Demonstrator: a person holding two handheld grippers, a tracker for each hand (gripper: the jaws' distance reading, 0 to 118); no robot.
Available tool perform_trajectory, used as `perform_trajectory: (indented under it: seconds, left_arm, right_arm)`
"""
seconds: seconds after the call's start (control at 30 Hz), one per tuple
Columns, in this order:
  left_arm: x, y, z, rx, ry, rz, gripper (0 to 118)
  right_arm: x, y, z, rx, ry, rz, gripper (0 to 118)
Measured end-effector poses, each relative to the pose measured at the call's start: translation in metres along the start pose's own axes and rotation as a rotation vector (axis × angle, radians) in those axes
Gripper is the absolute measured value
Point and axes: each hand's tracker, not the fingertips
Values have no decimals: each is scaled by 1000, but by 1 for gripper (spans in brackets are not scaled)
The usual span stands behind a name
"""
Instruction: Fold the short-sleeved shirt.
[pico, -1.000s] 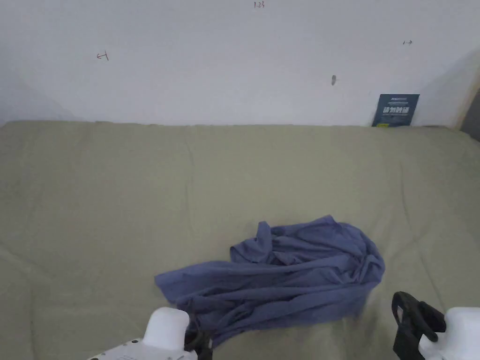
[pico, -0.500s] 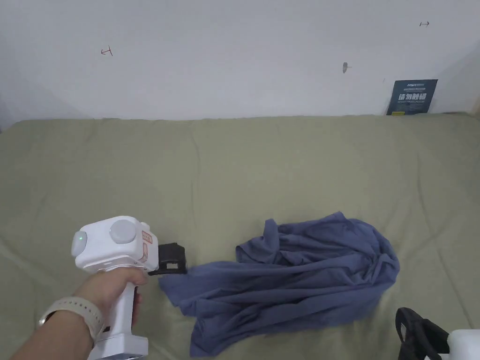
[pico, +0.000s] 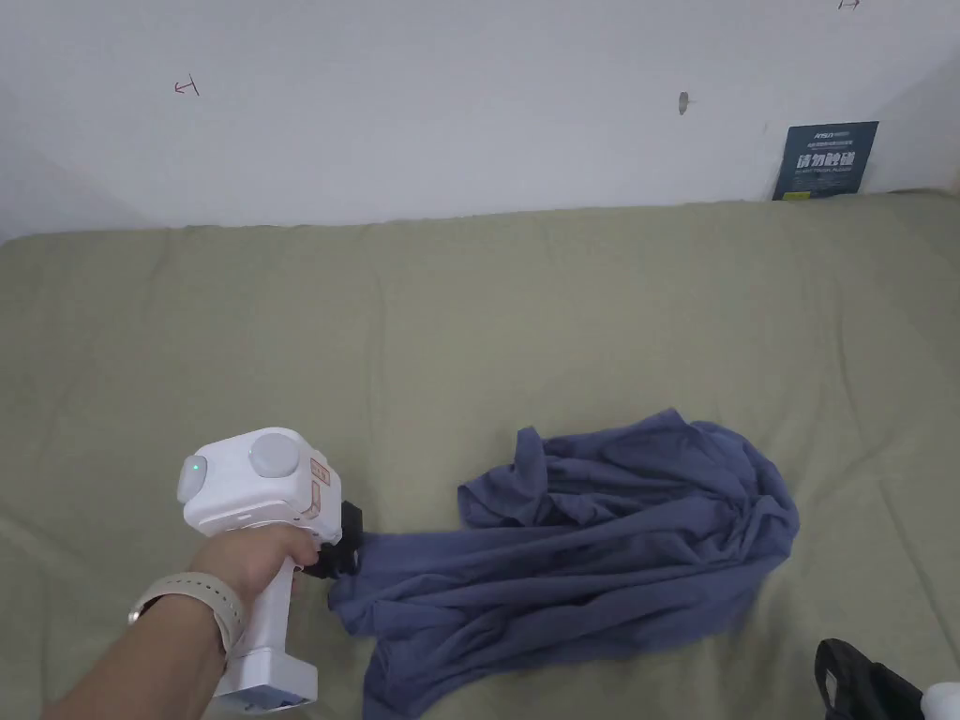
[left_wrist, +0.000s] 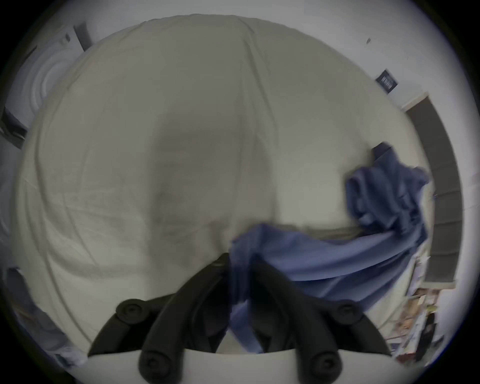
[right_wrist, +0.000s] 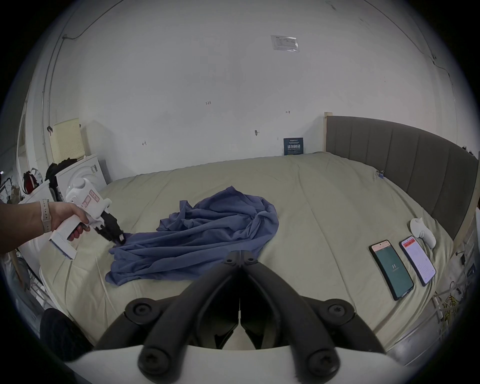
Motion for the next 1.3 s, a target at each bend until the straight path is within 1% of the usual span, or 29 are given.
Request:
perform_trajectory:
  seconds: [0.03, 0.1, 0.17, 0.27, 0.3, 0.37, 0.4, 0.5, 0.53, 0.57, 0.6, 0.63, 0.67, 0.7, 0.73, 0.77, 0.83, 0.9, 0.97, 1.0, 1.03, 1.07, 1.1, 1.13, 1.17, 1.2, 1.23, 1.27, 1.3]
  left_arm:
    - [1, -1, 3, 8, 34, -20, 10]
    - [4, -5, 9, 17, 73, -104, 10]
    - [8, -13, 24, 54, 36, -86, 10]
    - [16, -36, 53, 168, 8, -167, 10]
    - [17, -46, 62, 192, -7, -184, 10]
    - [17, -64, 71, 235, -39, -199, 10]
    - [1, -50, 56, 221, -62, -190, 10]
    - [-6, -58, 53, 245, -102, -192, 10]
    - [-11, -57, 45, 244, -111, -194, 10]
    - [-12, -56, 44, 245, -117, -199, 10]
    - [-14, -55, 43, 250, -124, -204, 10]
    - [-15, -54, 42, 253, -132, -209, 10]
    - [-14, -55, 41, 258, -137, -216, 10]
    - [-15, -54, 41, 266, -144, -219, 10]
    - [-17, -52, 41, 274, -154, -220, 10]
    - [-19, -48, 41, 274, -164, -219, 10]
    - [-22, -45, 41, 283, -171, -224, 10]
    - [-23, -41, 39, 290, -163, -229, 10]
    - [-26, -37, 35, 282, -167, -227, 10]
    - [-28, -35, 32, 279, -167, -222, 10]
    - [-30, -33, 30, 277, -169, -218, 10]
    - [-28, -36, 29, 275, -172, -217, 10]
    - [-29, -35, 27, 273, -171, -215, 10]
    - [-28, -35, 26, 273, -168, -215, 10]
    - [-29, -34, 24, 273, -165, -215, 10]
    - [-27, -37, 25, 274, -162, -212, 10]
    - [-27, -36, 24, 276, -166, -206, 10]
    - [-26, -35, 23, 281, -167, -200, 10]
    - [-25, -34, 22, 292, -163, -190, 10]
  right_arm:
    - [0, 0, 1, 1, 0, 3, 0]
    - [2, 2, 1, 2, 0, 6, 0]
    - [5, 6, -1, 2, 3, 6, 0]
    - [13, 25, -15, 2, 11, 27, 0]
    - [20, 36, -27, -7, 20, 36, 0]
    - [34, 61, -61, -76, 47, 56, 0]
    - [42, 75, -84, -105, 35, 78, 0]
    - [61, 113, -161, -175, 14, 184, 2]
    - [70, 126, -191, -223, 44, 182, 23]
    - [76, 135, -216, -285, 63, 168, 60]
    - [80, 144, -248, -367, 52, 147, 101]
    - [82, 150, -274, -436, 30, 145, 118]
    - [82, 153, -298, -472, 17, 160, 117]
    - [81, 158, -316, -413, 15, 155, 117]
    - [79, 163, -334, -396, -45, 144, 117]
    - [78, 166, -350, -400, -71, 124, 117]
    - [75, 167, -384, -447, -73, 71, 117]
    - [64, 160, -409, -499, -97, 109, 117]
    - [52, 149, -421, -560, -82, 178, 117]
    - [41, 144, -422, -609, -66, 217, 117]
    - [36, 137, -425, -671, -69, 253, 115]
    - [32, 132, -426, -713, -85, 280, 109]
    - [31, 130, -425, -745, -95, 298, 93]
    - [32, 135, -421, -735, -55, 235, 61]
    - [31, 139, -416, -724, -1, 145, 41]
    - [27, 142, -413, -738, -57, 137, 16]
    - [24, 141, -410, -750, -77, 183, 8]
    - [25, 143, -406, -760, -50, 204, 8]
    - [28, 145, -404, -789, -45, 182, 8]
